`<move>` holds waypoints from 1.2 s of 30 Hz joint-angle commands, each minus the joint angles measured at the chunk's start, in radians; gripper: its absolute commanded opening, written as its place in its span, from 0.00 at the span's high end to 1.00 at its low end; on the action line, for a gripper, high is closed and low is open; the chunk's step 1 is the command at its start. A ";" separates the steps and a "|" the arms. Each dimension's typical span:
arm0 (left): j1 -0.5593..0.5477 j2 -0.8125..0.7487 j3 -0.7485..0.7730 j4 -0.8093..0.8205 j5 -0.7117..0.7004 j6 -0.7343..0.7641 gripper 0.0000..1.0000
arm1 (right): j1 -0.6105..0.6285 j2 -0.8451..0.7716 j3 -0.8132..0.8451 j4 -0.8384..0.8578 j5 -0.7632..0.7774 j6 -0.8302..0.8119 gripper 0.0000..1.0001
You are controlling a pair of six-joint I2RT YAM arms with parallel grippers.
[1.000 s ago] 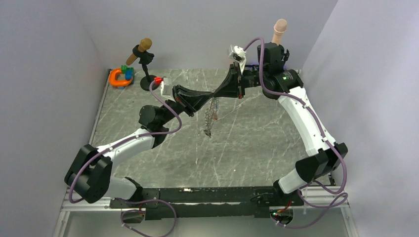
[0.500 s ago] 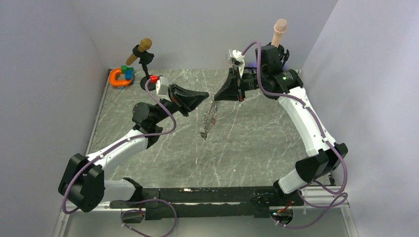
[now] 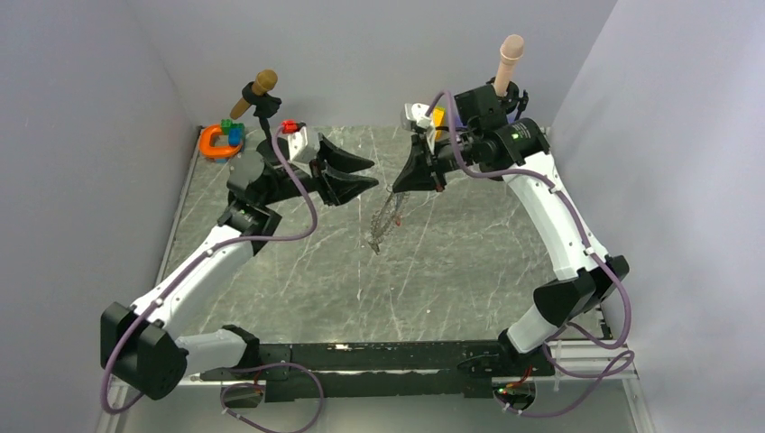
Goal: Put the keys on the keyring
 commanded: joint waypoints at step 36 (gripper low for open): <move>-0.217 0.087 0.402 -0.990 -0.191 0.801 0.66 | 0.082 0.007 0.058 -0.128 0.151 -0.146 1.00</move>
